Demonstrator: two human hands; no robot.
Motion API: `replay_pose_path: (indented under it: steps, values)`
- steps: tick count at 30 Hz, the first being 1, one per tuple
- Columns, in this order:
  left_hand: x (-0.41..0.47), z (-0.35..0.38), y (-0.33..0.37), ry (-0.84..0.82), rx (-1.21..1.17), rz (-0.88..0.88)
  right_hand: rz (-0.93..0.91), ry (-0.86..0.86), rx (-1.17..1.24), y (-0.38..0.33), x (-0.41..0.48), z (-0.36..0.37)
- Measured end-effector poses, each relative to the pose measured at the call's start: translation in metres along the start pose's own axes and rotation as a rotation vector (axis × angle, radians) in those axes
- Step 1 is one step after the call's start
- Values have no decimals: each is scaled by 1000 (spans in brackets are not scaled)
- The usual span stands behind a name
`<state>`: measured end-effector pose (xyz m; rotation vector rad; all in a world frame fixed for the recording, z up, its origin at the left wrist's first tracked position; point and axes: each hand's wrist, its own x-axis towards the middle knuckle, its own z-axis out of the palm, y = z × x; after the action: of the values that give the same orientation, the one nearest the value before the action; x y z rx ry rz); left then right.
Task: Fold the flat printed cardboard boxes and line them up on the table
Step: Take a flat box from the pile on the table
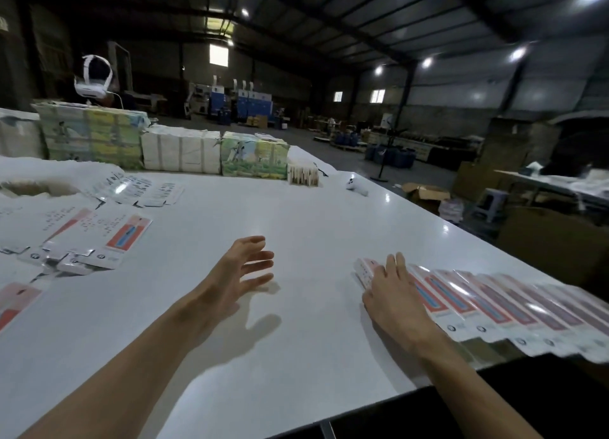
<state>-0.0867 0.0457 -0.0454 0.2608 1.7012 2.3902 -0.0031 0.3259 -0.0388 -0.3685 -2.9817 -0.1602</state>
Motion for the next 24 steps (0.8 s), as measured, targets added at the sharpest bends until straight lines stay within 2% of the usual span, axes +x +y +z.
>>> replay_pose_path:
  steps: [3,8,14,17,20,24]
  values:
    - [0,-2,-1,-14,20,1,97,12,75,22,0,-1]
    - [-4,-3,1,-60,120,-10,93,61,107,31,9,-3]
    - [-11,-2,2,-55,177,13,-162,157,200,-41,28,-29]
    - [-14,1,3,83,309,107,-315,253,246,-96,42,-41]
    - [-11,-2,6,271,466,256,-446,341,423,-151,49,-42]
    - [-11,-13,11,514,607,292,-488,298,689,-187,45,-17]
